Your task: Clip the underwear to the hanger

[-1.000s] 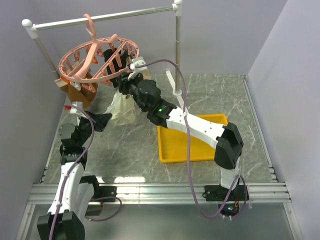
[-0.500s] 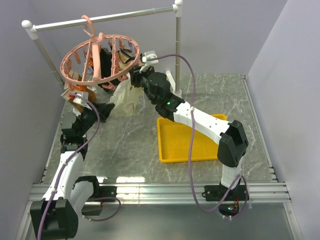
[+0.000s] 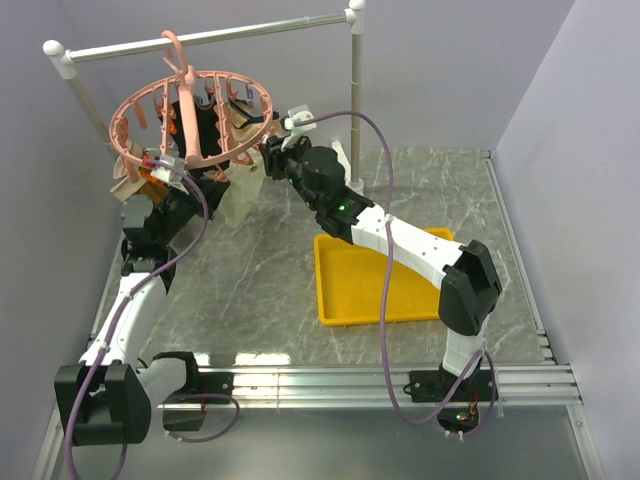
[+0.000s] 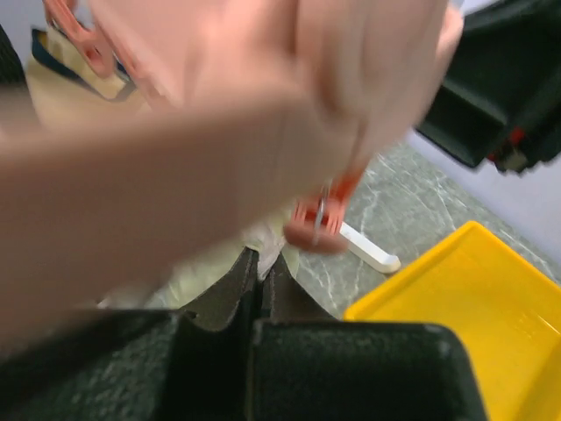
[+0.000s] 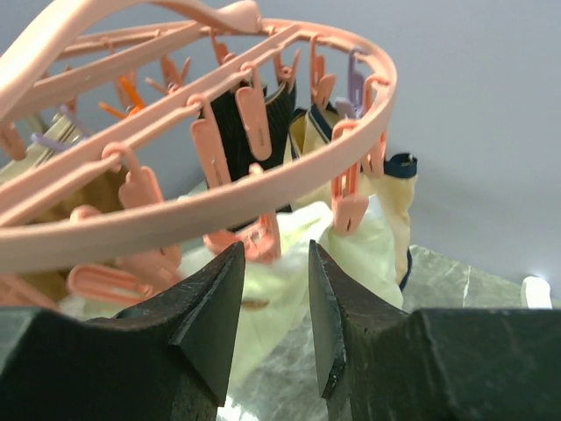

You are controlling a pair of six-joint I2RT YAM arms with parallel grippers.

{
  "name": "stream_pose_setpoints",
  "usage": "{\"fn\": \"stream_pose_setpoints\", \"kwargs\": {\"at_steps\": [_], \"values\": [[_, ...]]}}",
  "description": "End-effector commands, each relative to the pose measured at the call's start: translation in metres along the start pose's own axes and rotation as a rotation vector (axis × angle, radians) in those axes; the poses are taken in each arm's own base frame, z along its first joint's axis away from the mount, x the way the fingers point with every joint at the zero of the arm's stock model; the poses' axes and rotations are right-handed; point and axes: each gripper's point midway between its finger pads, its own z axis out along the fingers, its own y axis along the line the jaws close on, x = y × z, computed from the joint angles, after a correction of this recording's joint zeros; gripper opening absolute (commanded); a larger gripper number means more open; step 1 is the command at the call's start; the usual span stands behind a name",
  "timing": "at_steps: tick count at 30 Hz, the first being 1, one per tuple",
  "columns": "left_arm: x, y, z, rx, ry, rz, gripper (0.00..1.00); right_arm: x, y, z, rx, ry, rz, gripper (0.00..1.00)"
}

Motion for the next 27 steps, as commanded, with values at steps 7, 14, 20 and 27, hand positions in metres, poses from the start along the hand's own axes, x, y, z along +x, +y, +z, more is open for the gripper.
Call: {"fn": "stream_pose_setpoints", "kwargs": {"at_steps": [7, 14, 20, 27], "values": [[-0.036, -0.006, 0.021, 0.070, -0.040, 0.161, 0.01, -0.058, 0.018, -0.040, -0.209, -0.113, 0.021, 0.42], [-0.040, -0.008, 0.025, 0.080, -0.041, 0.176, 0.00, -0.070, 0.049, -0.053, -0.397, -0.149, 0.011, 0.48], [-0.042, -0.008, 0.025, 0.081, -0.043, 0.176, 0.01, -0.064, 0.049, -0.047, -0.358, -0.146, -0.006, 0.56], [-0.044, -0.009, 0.025, 0.079, -0.047, 0.172, 0.01, -0.056, 0.051, -0.041, -0.254, -0.165, -0.068, 0.61]]}}
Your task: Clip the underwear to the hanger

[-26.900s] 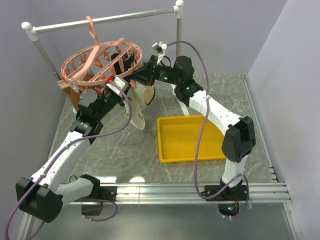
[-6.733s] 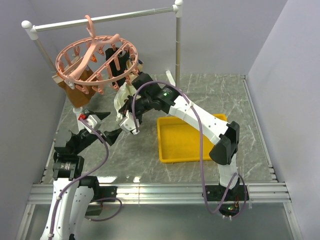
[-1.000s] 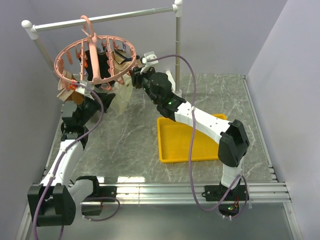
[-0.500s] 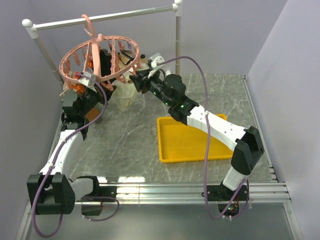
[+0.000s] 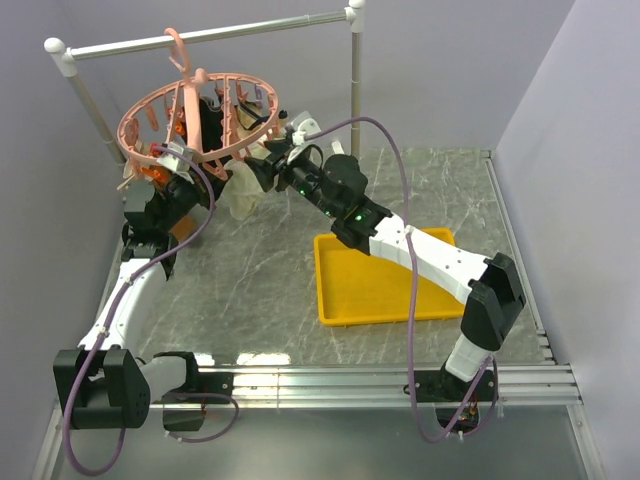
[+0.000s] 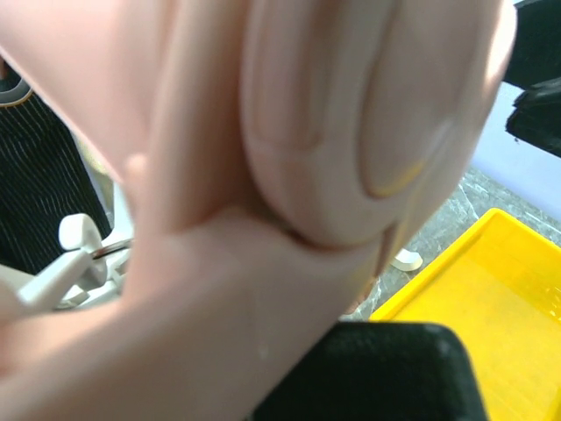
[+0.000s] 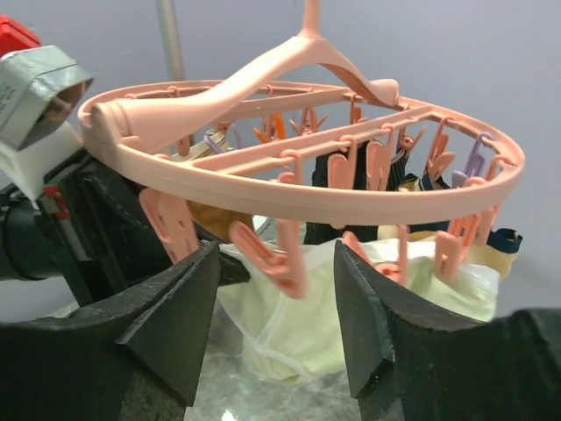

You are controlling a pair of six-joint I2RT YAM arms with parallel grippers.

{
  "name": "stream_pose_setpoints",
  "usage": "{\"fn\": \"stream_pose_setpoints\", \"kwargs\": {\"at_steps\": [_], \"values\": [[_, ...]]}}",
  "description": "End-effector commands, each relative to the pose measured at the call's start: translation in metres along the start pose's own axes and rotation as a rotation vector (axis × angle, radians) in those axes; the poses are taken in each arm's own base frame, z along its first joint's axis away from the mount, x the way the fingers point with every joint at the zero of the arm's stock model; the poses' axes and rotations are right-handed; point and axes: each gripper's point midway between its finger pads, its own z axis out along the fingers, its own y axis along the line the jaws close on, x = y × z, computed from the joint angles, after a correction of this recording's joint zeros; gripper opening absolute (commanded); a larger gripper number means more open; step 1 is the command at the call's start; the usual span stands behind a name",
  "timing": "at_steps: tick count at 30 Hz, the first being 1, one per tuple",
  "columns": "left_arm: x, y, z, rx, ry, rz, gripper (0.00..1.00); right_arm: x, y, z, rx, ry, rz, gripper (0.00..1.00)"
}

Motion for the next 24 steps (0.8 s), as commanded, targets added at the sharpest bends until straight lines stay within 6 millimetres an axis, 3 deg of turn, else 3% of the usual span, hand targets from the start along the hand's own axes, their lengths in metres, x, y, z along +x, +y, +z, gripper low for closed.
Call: {"fn": "stream_pose_setpoints", "kwargs": {"at_steps": [1, 11, 23, 24], "values": [[-0.031, -0.007, 0.003, 0.031, -0.066, 0.066, 0.00, -0.017, 0.002, 0.005, 0.063, -0.069, -0.042, 0.62], [-0.029, -0.009, 0.002, 0.034, -0.063, 0.061, 0.00, -0.016, 0.000, 0.019, 0.146, -0.064, -0.075, 0.76], [-0.028, -0.008, 0.002, 0.031, -0.066, 0.055, 0.01, -0.008, 0.005, 0.024, 0.157, -0.058, -0.086, 0.77], [-0.028, -0.017, 0.005, 0.054, -0.065, 0.053, 0.01, -0.008, 0.004, 0.025, 0.165, -0.056, -0.089, 0.77]]}}
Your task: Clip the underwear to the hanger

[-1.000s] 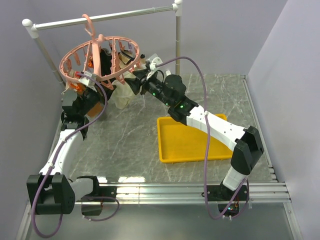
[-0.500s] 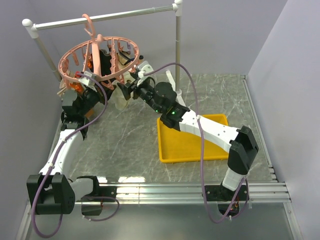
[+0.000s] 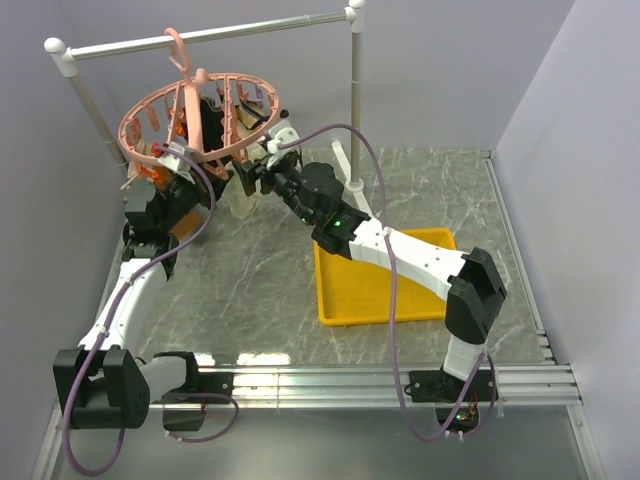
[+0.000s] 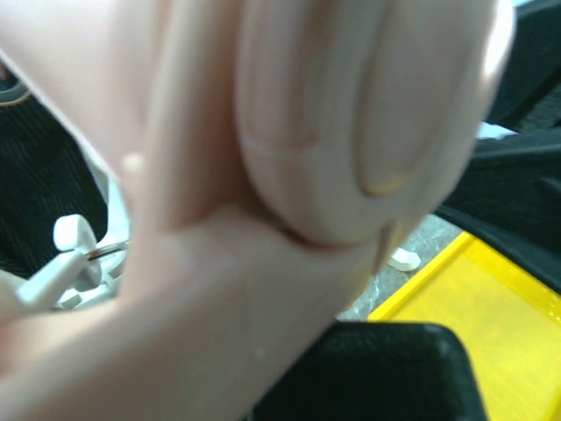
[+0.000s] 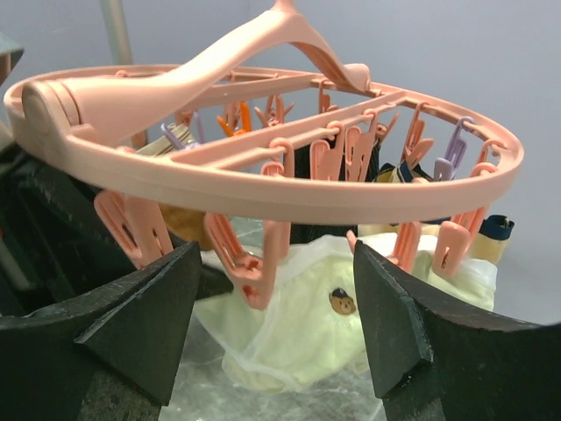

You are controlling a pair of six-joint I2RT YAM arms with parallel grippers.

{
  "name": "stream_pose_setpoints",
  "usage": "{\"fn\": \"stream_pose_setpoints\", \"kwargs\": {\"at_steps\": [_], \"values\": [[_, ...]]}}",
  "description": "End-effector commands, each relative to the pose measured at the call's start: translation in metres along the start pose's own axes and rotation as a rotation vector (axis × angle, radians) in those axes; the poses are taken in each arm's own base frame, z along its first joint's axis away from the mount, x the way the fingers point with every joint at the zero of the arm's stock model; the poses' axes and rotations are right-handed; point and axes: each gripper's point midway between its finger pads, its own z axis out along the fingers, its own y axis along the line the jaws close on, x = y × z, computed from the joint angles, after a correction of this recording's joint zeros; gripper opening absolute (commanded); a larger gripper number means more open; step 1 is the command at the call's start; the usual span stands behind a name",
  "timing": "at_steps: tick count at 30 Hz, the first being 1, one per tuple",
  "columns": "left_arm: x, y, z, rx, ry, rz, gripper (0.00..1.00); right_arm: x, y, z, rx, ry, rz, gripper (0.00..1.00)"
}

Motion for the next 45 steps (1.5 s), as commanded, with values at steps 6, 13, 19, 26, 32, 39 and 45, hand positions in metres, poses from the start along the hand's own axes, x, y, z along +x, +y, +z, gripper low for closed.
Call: {"fn": "stream_pose_setpoints", "kwargs": {"at_steps": [6, 13, 19, 26, 32, 39, 45], "values": [[-0.026, -0.016, 0.004, 0.049, -0.062, 0.052, 0.00, -0.024, -0.003, 0.015, 0.071, -0.066, 0.010, 0.77], [-0.026, -0.016, 0.003, 0.050, -0.066, 0.048, 0.00, -0.022, -0.004, 0.017, 0.100, -0.077, 0.020, 0.73], [-0.024, -0.016, 0.003, 0.048, -0.065, 0.046, 0.01, -0.028, -0.007, 0.016, 0.110, -0.097, 0.021, 0.58], [-0.022, -0.016, 0.003, 0.047, -0.059, 0.043, 0.01, -0.037, -0.004, 0.014, 0.093, -0.114, 0.049, 0.49], [-0.019, -0.017, 0.001, 0.047, -0.052, 0.038, 0.01, -0.048, 0.000, 0.011, 0.043, -0.113, 0.117, 0.24], [-0.013, -0.028, -0.006, 0.085, -0.020, 0.004, 0.01, -0.057, -0.005, 0.008, -0.026, -0.073, 0.250, 0.05], [-0.009, -0.041, -0.021, 0.120, 0.006, -0.018, 0.00, -0.059, -0.009, 0.007, -0.056, -0.062, 0.288, 0.00]]}}
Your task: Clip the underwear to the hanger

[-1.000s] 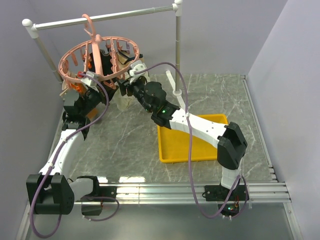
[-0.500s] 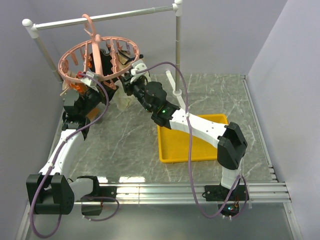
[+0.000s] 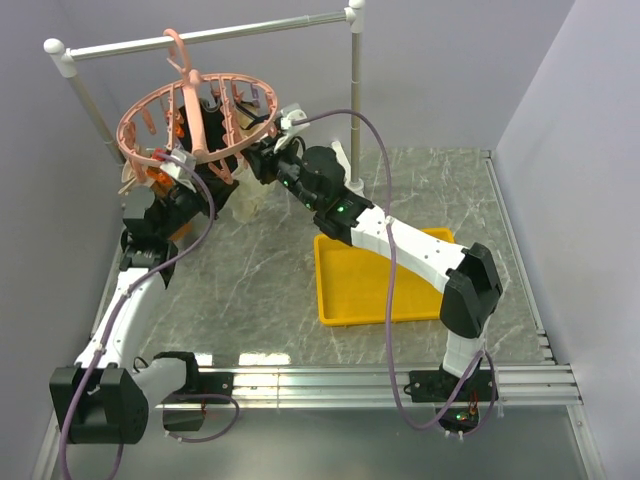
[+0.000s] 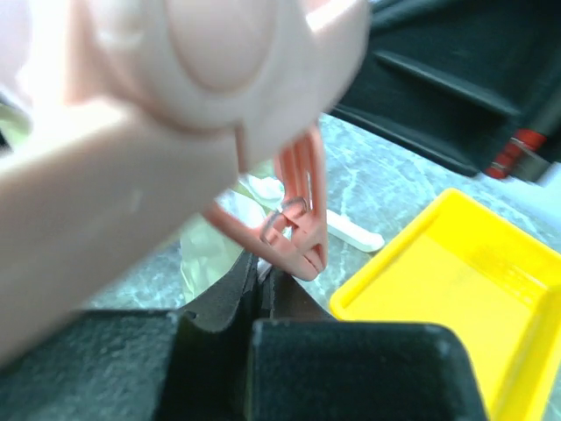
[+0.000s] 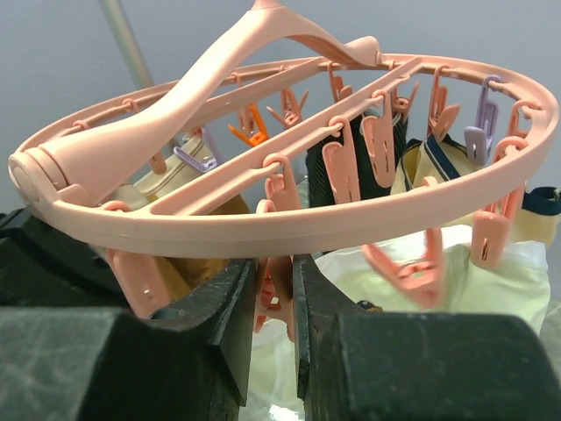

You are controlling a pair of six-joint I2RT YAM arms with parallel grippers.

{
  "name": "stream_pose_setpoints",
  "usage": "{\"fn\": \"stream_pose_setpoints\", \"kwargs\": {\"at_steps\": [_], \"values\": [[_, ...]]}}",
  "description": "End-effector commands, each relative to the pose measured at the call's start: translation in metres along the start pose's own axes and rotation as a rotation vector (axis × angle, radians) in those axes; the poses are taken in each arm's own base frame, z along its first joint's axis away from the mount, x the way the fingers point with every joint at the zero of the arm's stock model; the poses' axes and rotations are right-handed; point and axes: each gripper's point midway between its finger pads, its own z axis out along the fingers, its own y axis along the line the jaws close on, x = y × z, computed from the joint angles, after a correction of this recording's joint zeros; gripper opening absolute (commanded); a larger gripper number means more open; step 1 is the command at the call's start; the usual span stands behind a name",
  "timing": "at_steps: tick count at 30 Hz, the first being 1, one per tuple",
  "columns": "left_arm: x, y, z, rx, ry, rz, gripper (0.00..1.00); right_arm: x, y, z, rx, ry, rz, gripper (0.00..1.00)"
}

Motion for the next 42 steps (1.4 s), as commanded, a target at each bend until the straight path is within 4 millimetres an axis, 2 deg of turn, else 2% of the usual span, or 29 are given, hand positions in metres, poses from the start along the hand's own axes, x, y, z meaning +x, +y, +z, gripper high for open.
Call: {"fn": "stream_pose_setpoints", "kwargs": {"at_steps": [1, 2, 8, 14, 17, 18, 20, 21, 23, 27, 30, 31, 33, 34, 35, 42], "values": [[-0.005, -0.018, -0.011, 0.055, -0.004, -0.008, 0.01, -0.060, 0.011, -0.010, -0.057, -0.100, 0.063, 0.00], [-0.009, -0.015, -0.018, 0.040, -0.012, -0.002, 0.01, -0.061, 0.011, -0.010, -0.059, -0.101, 0.065, 0.00], [0.005, -0.028, -0.032, 0.067, 0.004, 0.031, 0.01, -0.065, 0.000, -0.005, 0.030, -0.086, 0.133, 0.00], [0.017, -0.036, -0.031, 0.148, 0.021, 0.155, 0.00, -0.064, 0.011, -0.007, -0.021, -0.073, 0.153, 0.00], [0.014, -0.033, -0.024, 0.167, 0.019, 0.161, 0.01, -0.065, 0.012, -0.009, -0.032, -0.075, 0.149, 0.00], [0.007, -0.033, -0.020, 0.176, -0.001, 0.173, 0.01, -0.064, 0.013, -0.009, -0.035, -0.073, 0.148, 0.00], [0.004, -0.028, -0.014, 0.168, -0.007, 0.143, 0.00, -0.066, 0.012, -0.010, -0.029, -0.078, 0.154, 0.00], [-0.002, -0.032, -0.007, 0.174, -0.022, 0.148, 0.01, -0.066, 0.012, -0.011, -0.023, -0.073, 0.156, 0.00], [-0.005, -0.024, 0.000, 0.129, -0.031, 0.148, 0.00, -0.068, 0.009, -0.010, 0.008, -0.073, 0.174, 0.00], [-0.012, -0.027, 0.007, 0.077, -0.067, 0.209, 0.01, -0.062, 0.003, -0.009, 0.100, -0.048, 0.163, 0.00], [-0.013, -0.026, 0.006, 0.006, -0.085, 0.297, 0.01, -0.060, 0.003, -0.009, 0.157, -0.032, 0.161, 0.00], [-0.016, -0.028, 0.004, -0.007, -0.099, 0.322, 0.01, -0.065, 0.003, -0.009, 0.176, -0.041, 0.162, 0.00], [-0.012, -0.029, 0.004, -0.040, -0.102, 0.384, 0.00, -0.057, 0.003, -0.009, 0.208, -0.013, 0.162, 0.00], [-0.016, -0.023, 0.002, -0.091, -0.116, 0.400, 0.01, -0.064, -0.001, -0.010, 0.239, -0.027, 0.169, 0.00], [-0.014, -0.026, 0.002, -0.091, -0.117, 0.425, 0.00, -0.058, -0.001, -0.010, 0.254, -0.007, 0.173, 0.00], [-0.021, -0.022, 0.002, -0.156, -0.151, 0.447, 0.00, -0.057, 0.008, -0.011, 0.280, 0.002, 0.180, 0.00]]}}
